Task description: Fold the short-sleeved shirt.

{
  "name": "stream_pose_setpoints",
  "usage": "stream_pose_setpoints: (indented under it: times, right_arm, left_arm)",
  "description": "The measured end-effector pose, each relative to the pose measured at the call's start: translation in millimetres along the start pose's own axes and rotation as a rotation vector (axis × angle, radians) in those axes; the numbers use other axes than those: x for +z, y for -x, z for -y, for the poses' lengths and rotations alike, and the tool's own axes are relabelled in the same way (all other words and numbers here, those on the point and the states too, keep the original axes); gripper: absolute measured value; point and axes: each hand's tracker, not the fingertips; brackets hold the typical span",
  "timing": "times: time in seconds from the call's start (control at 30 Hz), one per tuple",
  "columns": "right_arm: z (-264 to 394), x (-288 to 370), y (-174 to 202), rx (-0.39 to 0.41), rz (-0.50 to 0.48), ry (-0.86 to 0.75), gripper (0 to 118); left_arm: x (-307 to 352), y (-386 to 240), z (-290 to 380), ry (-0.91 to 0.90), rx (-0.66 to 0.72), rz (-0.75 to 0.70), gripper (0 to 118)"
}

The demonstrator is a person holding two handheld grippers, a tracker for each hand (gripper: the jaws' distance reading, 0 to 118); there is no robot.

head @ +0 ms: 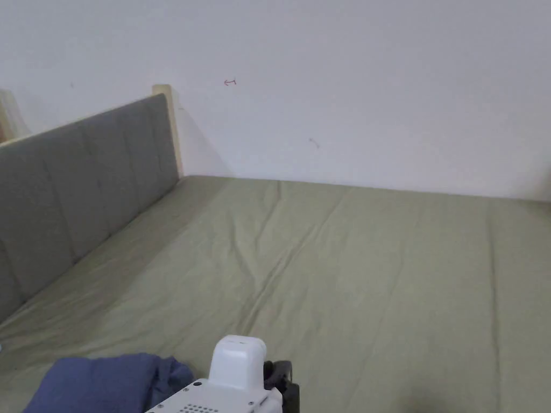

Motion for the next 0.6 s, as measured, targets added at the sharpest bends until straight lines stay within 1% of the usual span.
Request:
stream_pose_setpoints:
  times: [0.03,0.07,0.13,0.2,0.23,0.3,0.37,0.4,0.47,0.53,0.57,0.6]
  right_arm:
    - [-3.2,12.6,3.4,0.015,0.019,-0.085,0]
    - [-6.5,23.5,7.8,0.047,0.027,-0.155,0]
    - [-13.0,48.5,17.9,0.129,0.077,-0.334,0]
    - [-17.9,70.7,31.5,0.21,0.155,-0.497,0]
    - [-16.1,77.7,32.0,0.24,0.203,-0.591,0]
    - [-11.5,88.3,33.2,0.28,0.267,-0.729,0]
    - [-7.4,91.6,32.6,0.285,0.323,-0.785,0]
    - [-4.9,88.3,30.5,0.27,0.359,-0.764,0]
    - [-2.7,84.8,26.8,0.244,0.417,-0.733,0]
    - [-2.5,81.8,21.0,0.189,0.363,-0.688,0]
    - [-1.3,82.2,19.2,0.173,0.371,-0.692,0]
    - [-0.6,83.7,17.6,0.174,0.377,-0.699,0]
  left_arm:
    - [8.2,-18.9,-4.7,-0.073,-0.015,0.003,0]
    - [15.5,-32.9,-10.5,-0.127,-0.047,-0.004,0]
    - [28.3,-57.0,-26.0,-0.229,-0.099,-0.006,0]
    - [40.5,-72.0,-39.0,-0.279,-0.111,-0.035,0]
    - [44.7,-77.0,-45.1,-0.307,-0.108,-0.042,0]
    - [58.1,-83.2,-49.4,-0.389,-0.114,-0.055,0]
    - [68.9,-89.8,-48.9,-0.469,-0.169,-0.132,0]
    - [73.8,-92.8,-48.8,-0.492,-0.194,-0.175,0]
    - [81.9,-95.1,-48.4,-0.523,-0.204,-0.206,0]
    - [86.3,-95.7,-46.7,-0.528,-0.195,-0.199,0]
    - [87.1,-95.6,-46.5,-0.532,-0.193,-0.201,0]
    - [87.1,-95.6,-46.5,-0.53,-0.194,-0.214,0]
